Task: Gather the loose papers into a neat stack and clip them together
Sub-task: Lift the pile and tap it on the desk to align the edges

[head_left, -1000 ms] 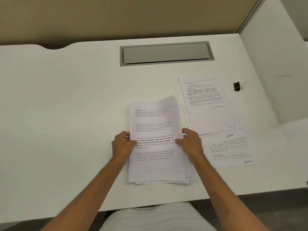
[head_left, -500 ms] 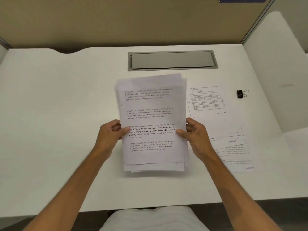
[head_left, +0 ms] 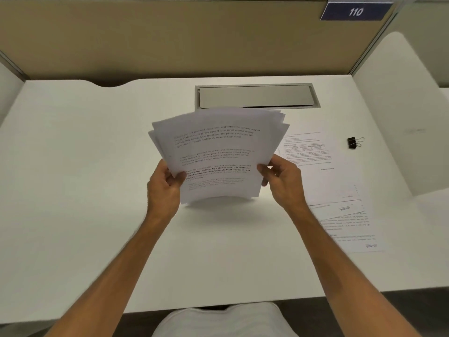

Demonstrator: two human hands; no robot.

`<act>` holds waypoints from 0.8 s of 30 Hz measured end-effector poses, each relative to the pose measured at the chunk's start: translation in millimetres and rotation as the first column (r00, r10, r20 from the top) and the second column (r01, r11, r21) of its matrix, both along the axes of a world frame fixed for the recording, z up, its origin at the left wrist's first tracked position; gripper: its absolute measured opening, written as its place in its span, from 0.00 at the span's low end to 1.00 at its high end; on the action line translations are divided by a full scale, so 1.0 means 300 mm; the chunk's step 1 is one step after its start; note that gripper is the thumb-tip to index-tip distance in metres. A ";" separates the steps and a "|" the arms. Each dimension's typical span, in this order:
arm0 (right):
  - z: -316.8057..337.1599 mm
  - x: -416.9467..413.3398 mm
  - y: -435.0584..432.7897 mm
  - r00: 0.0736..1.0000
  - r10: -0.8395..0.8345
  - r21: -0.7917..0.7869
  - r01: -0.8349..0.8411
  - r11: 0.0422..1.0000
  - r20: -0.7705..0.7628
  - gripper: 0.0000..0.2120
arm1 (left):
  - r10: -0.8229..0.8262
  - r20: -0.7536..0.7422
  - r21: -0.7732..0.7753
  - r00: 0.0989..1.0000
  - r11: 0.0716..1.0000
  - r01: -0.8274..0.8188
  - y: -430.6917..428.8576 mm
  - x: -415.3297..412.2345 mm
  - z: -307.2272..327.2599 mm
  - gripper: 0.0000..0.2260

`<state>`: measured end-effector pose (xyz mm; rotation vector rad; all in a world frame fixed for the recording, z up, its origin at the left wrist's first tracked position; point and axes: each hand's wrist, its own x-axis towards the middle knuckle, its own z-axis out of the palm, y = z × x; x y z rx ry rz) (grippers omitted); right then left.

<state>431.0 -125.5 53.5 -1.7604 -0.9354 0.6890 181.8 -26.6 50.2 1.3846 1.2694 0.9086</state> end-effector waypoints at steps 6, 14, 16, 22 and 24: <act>-0.021 -0.042 -0.011 0.994 0.012 -0.025 -0.015 1.000 -0.108 0.16 | -0.072 0.065 -0.052 0.995 0.996 0.075 -0.047 0.009 -0.022 0.20; -0.001 -0.044 -0.003 0.989 -0.108 -0.065 0.115 0.991 0.104 0.12 | -0.024 0.113 0.002 0.993 1.000 0.024 -0.026 0.019 0.009 0.13; 0.000 -0.045 -0.004 0.995 -0.100 -0.049 0.101 0.994 0.029 0.13 | -0.023 0.120 0.004 0.993 1.000 0.022 -0.029 0.022 0.014 0.16; -0.003 -0.081 -0.004 0.943 -0.020 0.123 0.064 0.990 -0.331 0.16 | -0.043 0.158 0.014 0.987 0.999 0.041 -0.048 0.040 0.024 0.20; -0.008 -0.082 -0.004 0.937 -0.046 0.137 0.099 0.986 -0.346 0.12 | -0.029 0.171 0.033 0.985 0.999 0.023 -0.043 0.048 0.029 0.19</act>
